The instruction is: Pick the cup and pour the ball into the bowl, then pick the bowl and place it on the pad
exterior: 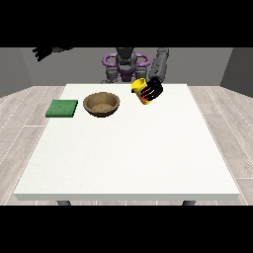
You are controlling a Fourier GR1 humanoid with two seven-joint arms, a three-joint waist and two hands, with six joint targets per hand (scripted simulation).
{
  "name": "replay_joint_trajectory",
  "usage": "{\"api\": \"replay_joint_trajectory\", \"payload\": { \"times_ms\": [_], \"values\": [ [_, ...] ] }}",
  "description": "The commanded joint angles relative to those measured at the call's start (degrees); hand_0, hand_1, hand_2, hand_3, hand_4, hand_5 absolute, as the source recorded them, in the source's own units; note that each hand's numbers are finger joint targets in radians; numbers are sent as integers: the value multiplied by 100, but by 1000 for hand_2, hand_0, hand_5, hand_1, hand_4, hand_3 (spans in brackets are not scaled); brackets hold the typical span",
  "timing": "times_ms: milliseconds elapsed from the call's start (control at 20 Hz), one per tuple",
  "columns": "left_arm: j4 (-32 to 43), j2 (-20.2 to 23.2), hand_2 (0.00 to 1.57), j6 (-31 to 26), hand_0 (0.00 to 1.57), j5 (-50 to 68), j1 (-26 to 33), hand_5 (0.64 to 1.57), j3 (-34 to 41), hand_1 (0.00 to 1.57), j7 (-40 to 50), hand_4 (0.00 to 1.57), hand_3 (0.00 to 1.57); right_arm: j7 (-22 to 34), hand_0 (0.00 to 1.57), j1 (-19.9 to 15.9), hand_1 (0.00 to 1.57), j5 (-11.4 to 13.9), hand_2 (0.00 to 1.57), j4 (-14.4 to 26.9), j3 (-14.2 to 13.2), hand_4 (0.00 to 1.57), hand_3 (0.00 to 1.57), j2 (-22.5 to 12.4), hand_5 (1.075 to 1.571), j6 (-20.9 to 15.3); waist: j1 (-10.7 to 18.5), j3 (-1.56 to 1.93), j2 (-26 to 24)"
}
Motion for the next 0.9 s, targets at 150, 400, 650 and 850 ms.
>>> {"api": "replay_joint_trajectory", "payload": {
  "times_ms": [150, 400, 650, 850],
  "values": [
    [472, -344, 1571, 885, 1331, -2130, -706, 1551, -1420, 1331, 2033, 1153, 1571, 171, 0, 152, 0, -134, 0, 690, 2, 292, 237, 44, 1566, 211, 67, 14, -962],
    [1147, -509, 1571, 678, 1246, -3700, -1385, 1567, -2328, 1246, 3383, 1086, 1571, 38, 0, 175, 0, 57, 0, 1069, -94, 392, 0, -15, 1569, 66, 360, 15, -1141],
    [694, -683, 1571, 234, 1246, -3931, -1306, 1567, -3329, 1246, 4802, 1086, 1571, 146, 0, -74, 0, -192, 0, 1542, -253, 426, 0, -222, 1570, 334, 269, -13, -1307],
    [989, -687, 1571, -357, 321, -4559, -1596, 1564, -3347, 321, 4971, 996, 1400, -30, 0, 160, 0, -100, 0, 1431, -275, 437, 179, -111, 1570, 179, 489, -16, -1365]
  ]
}}
